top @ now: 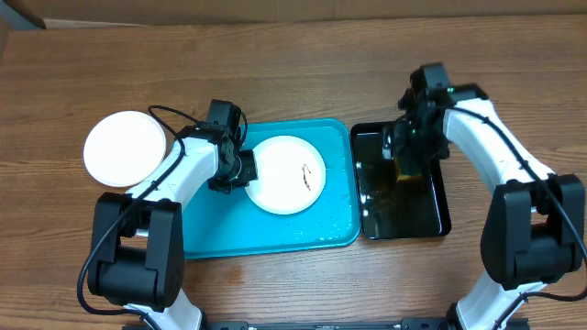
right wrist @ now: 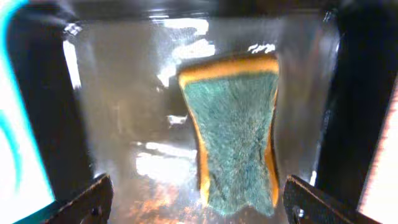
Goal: Clean dirty plates on tray and stack at the side
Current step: 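Dip the sponge in the water with the right gripper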
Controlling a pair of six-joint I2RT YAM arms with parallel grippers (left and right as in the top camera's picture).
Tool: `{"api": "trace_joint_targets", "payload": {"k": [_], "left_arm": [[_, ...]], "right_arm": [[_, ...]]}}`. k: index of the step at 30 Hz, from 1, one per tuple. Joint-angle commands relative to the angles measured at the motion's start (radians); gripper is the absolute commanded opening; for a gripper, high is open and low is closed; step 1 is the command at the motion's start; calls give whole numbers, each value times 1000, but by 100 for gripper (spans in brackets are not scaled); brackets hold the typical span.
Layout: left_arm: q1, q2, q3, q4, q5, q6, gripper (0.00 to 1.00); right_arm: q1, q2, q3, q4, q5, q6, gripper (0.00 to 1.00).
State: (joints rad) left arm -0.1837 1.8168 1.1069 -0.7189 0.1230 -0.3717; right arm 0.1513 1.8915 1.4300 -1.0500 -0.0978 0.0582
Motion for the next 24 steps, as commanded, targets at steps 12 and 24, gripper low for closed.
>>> {"api": "trace_joint_targets", "payload": {"k": [12, 24], "left_arm": [[-8, -5, 14, -13, 0, -18, 7], [-8, -5, 14, -10, 0, -18, 5]], "right_arm": [[-1, -17, -32, 150, 112, -11, 86], [-1, -16, -265, 466, 70, -10, 71]]}}
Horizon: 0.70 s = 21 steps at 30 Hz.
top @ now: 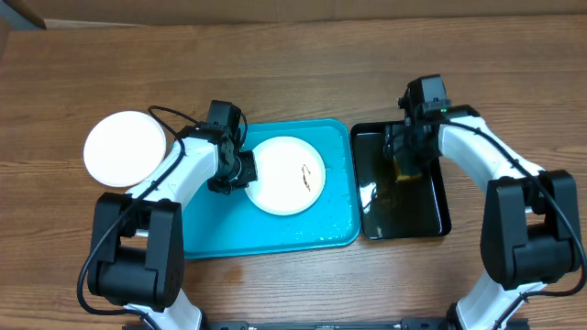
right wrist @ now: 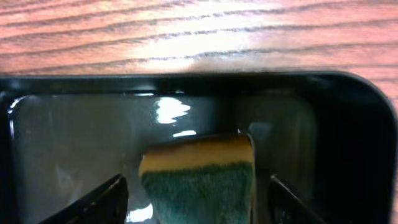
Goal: Clean dirty plates on tray and stack at the side
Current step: 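Dip the sponge in the water with the right gripper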
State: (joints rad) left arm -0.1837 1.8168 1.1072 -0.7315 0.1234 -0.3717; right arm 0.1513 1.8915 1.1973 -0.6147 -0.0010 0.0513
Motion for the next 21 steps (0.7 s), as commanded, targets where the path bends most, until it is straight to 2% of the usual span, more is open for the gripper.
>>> {"api": "trace_joint_targets", "payload": {"k": [1, 3, 7, 9, 10, 11, 12, 13, 16, 21], "left_arm": [[-8, -5, 14, 3, 0, -18, 5], [-8, -5, 14, 3, 0, -18, 5], [-8, -5, 14, 3, 0, -18, 5], [-8, -5, 14, 3, 0, -18, 5], [-8, -5, 14, 3, 0, -18, 5], [-8, -5, 14, 3, 0, -18, 5], [-8, -5, 14, 3, -1, -18, 6], [-8, -5, 14, 4, -1, -18, 6], [-8, -5, 14, 4, -1, -18, 7], [-8, -5, 14, 3, -1, -17, 7]], "right_arm": [[-1, -16, -44, 49, -30, -3, 70], [-1, -16, -62, 84, -29, -3, 64], [-1, -16, -68, 119, -29, -3, 28], [-1, -16, -64, 119, -30, -3, 24], [-1, -17, -55, 108, -30, -3, 30], [-1, -18, -42, 91, -31, -3, 48], [-1, -22, -20, 57, -38, -3, 60], [-1, -25, 6, 16, -50, -3, 66], [-1, -39, 89, -122, -76, -3, 75], [-1, -42, 137, -301, -71, -3, 77]]}}
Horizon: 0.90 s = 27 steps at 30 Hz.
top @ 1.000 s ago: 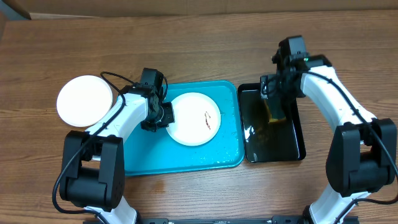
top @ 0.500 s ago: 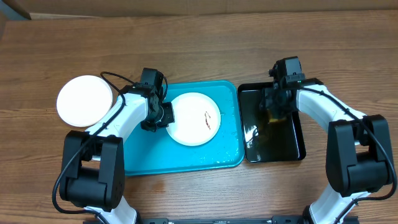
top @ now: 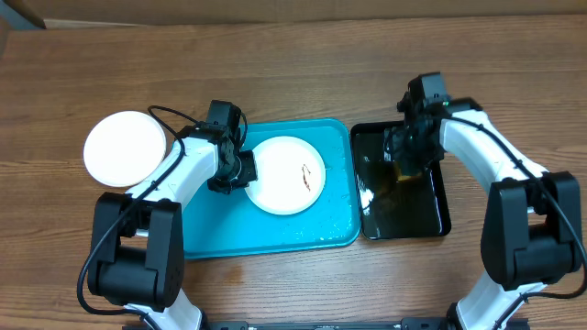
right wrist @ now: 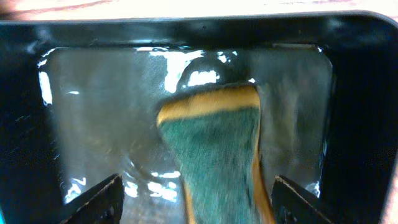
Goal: Clean dirty plates on tray and stack at the side
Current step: 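Dip the sponge in the water with the right gripper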
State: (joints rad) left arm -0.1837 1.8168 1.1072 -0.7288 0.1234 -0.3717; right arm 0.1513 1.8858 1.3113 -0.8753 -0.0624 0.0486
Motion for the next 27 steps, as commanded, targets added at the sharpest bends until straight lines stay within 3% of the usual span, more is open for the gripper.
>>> {"api": "trace_joint_targets", "payload": {"k": [1, 8, 10, 12, 15, 17, 18, 20, 21, 23, 27], "left_arm": [[-8, -5, 14, 0, 0, -18, 7], [-8, -5, 14, 0, 0, -17, 7], [-8, -5, 14, 0, -1, -17, 8], [-8, -5, 14, 0, -1, -16, 8], [-8, -5, 14, 1, -1, -16, 8], [-7, -5, 14, 2, -1, -16, 8], [-7, -5, 14, 3, -1, -17, 8], [-7, -5, 14, 3, -1, -17, 8], [-7, -5, 14, 3, -1, -17, 8], [-7, -5, 14, 3, -1, -17, 8], [-7, -5, 14, 1, -1, -16, 8]], "right_arm": [[-1, -34, 16, -71, -2, 0, 77], [-1, -33, -111, 31, 97, -1, 77], [-1, -33, -140, 64, 95, -1, 72], [-1, -33, -162, 78, 95, 0, 57], [-1, -34, -165, 77, 93, 3, 18], [-1, -34, -153, 68, 87, 3, 12], [-1, -34, -142, 57, 87, 3, 18], [-1, -34, -108, 18, 86, 3, 63], [-1, -34, -88, -3, 86, 3, 74], [-1, -34, -48, -35, 86, 3, 83], [-1, -34, -20, -40, 87, 3, 91]]}}
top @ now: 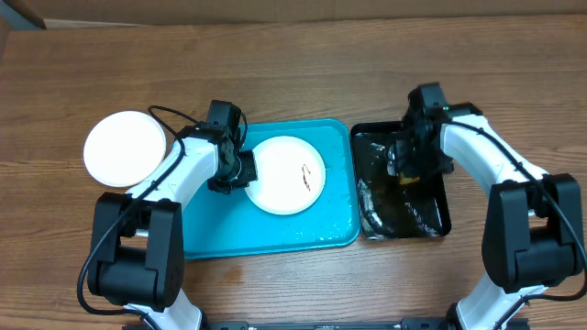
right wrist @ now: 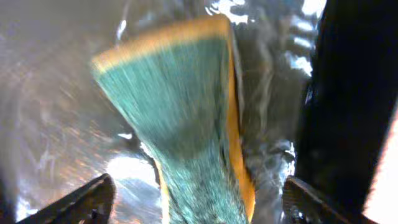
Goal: Clean dirty plates on tray and stack at the side
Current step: 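Dip the sponge in the water with the right gripper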
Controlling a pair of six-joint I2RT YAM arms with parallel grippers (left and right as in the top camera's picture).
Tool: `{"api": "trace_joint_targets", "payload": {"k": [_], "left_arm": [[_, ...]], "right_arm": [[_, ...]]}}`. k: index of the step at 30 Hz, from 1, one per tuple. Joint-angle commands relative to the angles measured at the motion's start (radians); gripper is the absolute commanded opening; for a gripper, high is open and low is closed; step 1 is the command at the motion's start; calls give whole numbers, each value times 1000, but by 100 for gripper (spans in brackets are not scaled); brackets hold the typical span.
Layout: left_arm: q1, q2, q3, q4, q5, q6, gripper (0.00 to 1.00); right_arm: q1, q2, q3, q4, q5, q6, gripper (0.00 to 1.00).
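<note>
A white dirty plate [top: 289,174] with a dark smear lies on the teal tray [top: 275,234]. My left gripper [top: 246,170] sits at the plate's left rim, shut on its edge. A green and yellow sponge [right wrist: 180,106] hangs in my right gripper [right wrist: 199,199], which is shut on it. The sponge's tip dips into the water of the black basin [top: 440,215]. From overhead the right gripper [top: 408,165] is over the basin's far half. A clean white plate [top: 124,148] rests on the table at the left.
The water in the basin is churned and rippling, with bright splashes along its left side. The basin stands directly against the teal tray's right edge. Bare wooden table [top: 293,73] lies behind both trays.
My right gripper has shifted slightly nearer in the basin and tilted, the sponge still in it. The water is now much more disturbed. The left gripper and the plate have not moved.
Throughout, my left gripper stayed on the dirty plate's left rim. My right gripper held the sponge in the basin, first over its middle, then at its far wall, then back over the water, which was calm at first and is now churned.
</note>
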State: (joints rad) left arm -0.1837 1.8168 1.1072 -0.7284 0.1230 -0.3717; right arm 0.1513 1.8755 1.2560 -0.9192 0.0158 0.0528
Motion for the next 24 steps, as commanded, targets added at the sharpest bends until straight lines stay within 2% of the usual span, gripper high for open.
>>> {"api": "trace_joint_targets", "payload": {"k": [1, 9, 12, 14, 24], "left_arm": [[-7, -5, 14, 0, 0, -17, 9], [-8, -5, 14, 0, 0, -17, 9], [-8, -5, 14, 0, 0, -17, 10], [-8, -5, 14, 1, 0, -17, 10], [-7, -5, 14, 1, -1, -17, 11]], "right_arm": [[-1, -24, 35, 10, 9, -2, 92], [-1, -16, -13, 160, 7, -1, 89], [-1, -16, -32, 186, 5, -1, 75], [0, -16, -45, 194, 2, -1, 72], [0, -16, -139, 297, -19, -1, 67]]}}
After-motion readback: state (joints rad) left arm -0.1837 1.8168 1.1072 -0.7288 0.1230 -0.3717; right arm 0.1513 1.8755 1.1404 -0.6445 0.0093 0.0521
